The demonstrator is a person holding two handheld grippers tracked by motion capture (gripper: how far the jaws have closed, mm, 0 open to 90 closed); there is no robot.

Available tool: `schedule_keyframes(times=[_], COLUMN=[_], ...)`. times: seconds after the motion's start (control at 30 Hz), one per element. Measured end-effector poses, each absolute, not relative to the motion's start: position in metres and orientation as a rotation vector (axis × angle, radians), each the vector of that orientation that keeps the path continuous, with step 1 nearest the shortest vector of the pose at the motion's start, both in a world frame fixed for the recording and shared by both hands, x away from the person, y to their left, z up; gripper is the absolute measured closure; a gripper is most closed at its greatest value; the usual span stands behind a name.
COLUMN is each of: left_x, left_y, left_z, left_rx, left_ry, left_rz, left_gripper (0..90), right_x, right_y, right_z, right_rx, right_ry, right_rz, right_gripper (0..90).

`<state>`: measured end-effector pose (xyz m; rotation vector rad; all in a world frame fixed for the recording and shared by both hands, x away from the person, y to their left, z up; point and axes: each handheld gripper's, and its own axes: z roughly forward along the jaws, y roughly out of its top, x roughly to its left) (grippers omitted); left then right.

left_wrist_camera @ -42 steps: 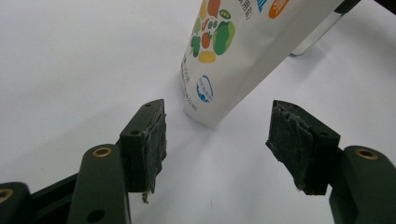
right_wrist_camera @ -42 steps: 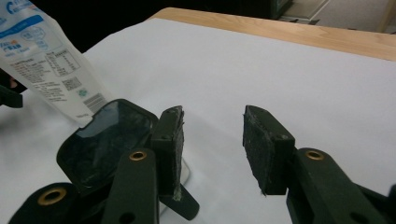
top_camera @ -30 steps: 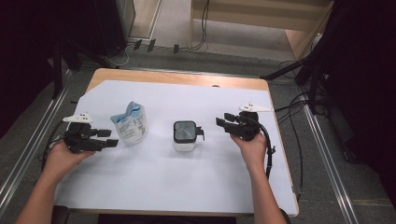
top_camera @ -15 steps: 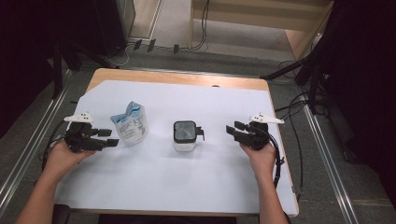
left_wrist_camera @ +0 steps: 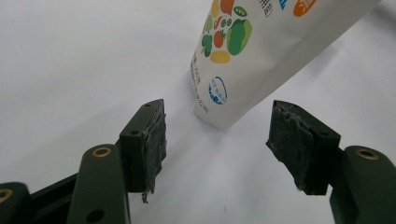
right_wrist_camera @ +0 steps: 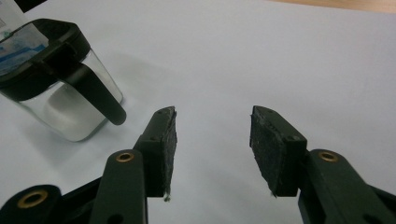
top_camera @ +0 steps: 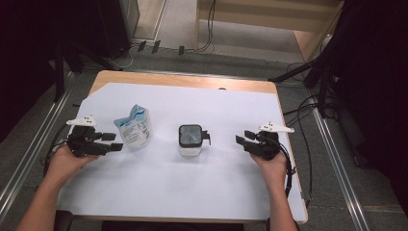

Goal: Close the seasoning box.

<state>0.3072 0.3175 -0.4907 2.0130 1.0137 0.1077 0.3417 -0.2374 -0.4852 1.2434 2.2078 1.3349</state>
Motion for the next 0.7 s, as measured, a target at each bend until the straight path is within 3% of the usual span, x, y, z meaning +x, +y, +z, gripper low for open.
schedule_keyframes(times=[0.7], left_x=[0.3067], left_y=[0.3182], left_z=[-0.4905], left_rx=[2.004], left_ry=[1.014], left_rz=[0.119], left_gripper=[36.4], right_x=[0.3438], right_y=[-0.2334], right_z=[-0.4878], right_rx=[1.250], right_ry=[2.216], right_rz=[1.349], right_gripper=[50.2])
